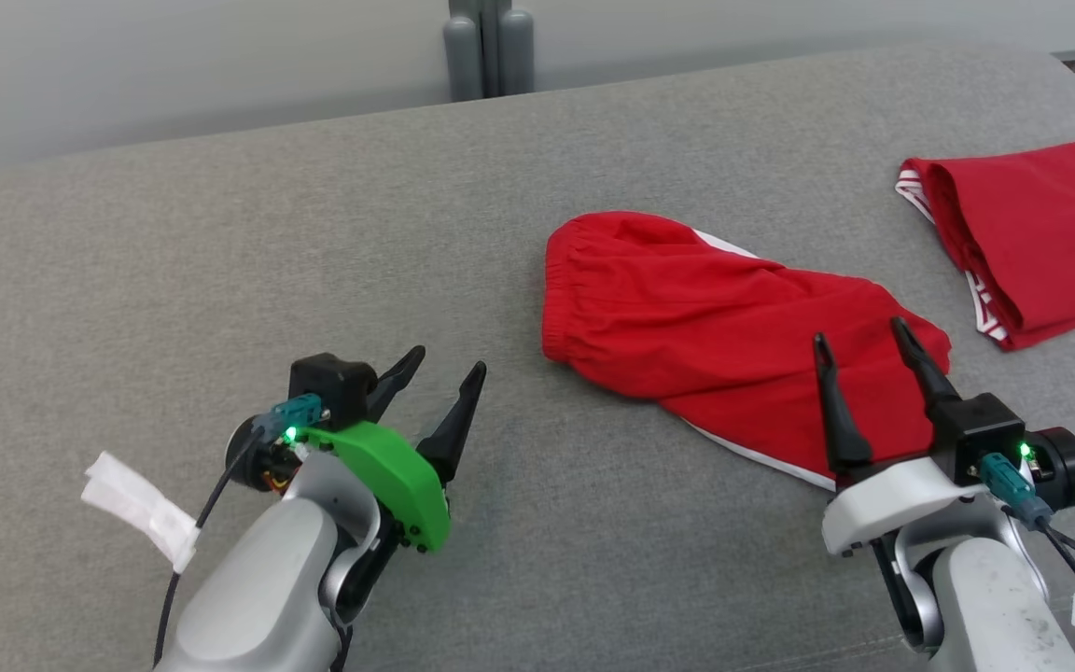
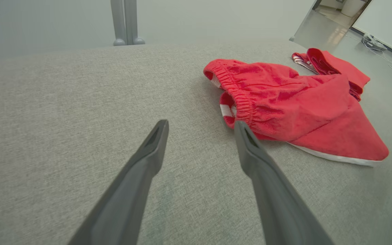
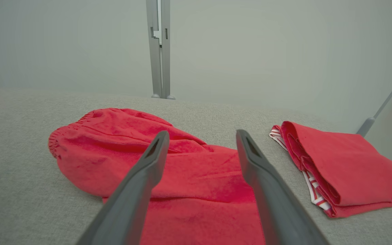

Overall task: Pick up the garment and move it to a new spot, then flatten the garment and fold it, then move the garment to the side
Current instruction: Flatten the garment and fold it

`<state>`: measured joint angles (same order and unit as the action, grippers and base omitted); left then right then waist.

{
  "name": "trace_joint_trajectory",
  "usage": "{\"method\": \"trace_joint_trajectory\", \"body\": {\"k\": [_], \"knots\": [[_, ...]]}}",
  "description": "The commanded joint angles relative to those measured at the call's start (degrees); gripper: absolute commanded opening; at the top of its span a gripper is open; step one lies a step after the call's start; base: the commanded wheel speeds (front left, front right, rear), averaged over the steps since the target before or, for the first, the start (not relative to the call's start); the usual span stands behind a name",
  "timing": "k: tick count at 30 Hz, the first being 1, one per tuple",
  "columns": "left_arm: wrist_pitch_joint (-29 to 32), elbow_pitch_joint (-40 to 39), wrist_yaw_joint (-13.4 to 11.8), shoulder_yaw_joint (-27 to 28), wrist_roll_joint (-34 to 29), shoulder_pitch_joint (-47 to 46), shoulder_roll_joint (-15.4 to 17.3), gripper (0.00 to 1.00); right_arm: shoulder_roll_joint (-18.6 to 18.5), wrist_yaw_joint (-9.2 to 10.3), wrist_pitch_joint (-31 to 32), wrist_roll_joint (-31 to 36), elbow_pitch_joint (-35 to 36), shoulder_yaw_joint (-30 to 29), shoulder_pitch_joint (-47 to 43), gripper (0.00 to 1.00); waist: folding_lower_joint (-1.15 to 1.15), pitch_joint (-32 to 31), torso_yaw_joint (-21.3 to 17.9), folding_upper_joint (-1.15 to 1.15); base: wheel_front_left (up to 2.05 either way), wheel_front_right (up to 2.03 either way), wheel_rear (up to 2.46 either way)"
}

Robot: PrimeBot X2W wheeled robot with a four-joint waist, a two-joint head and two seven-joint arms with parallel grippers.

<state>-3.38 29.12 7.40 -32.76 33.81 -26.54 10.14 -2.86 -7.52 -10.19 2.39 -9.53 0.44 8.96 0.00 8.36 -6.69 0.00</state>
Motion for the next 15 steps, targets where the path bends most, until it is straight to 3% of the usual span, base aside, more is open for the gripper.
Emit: {"method": "trace_joint_trajectory", "body": {"k": [1, 8, 15], "knots": [[0.69, 0.87, 0.12, -1.27, 1.55, -2.25, 1.14, 1.0, -0.06, 0.08, -0.27, 0.03, -0.2, 0.67, 1.03, 1.0, 0.0, 2.24, -3.13, 0.0, 0.0, 0.0, 0.0], [4.33, 7.76, 0.12, -11.48, 4.98, -10.45, 2.79, 1.0, -0.07, 0.08, -0.76, -2.29, -1.48, 3.09, 2.63, 1.0, 0.0, 4.02, -7.04, 0.0, 0.0, 0.0, 0.0], [2.23, 10.64, 0.12, -17.49, 9.91, -14.44, 3.21, 1.0, -0.06, 0.08, -1.52, -2.85, -2.05, 3.21, 3.19, 1.0, 0.0, 4.93, -8.46, 0.0, 0.0, 0.0, 0.0]]}}
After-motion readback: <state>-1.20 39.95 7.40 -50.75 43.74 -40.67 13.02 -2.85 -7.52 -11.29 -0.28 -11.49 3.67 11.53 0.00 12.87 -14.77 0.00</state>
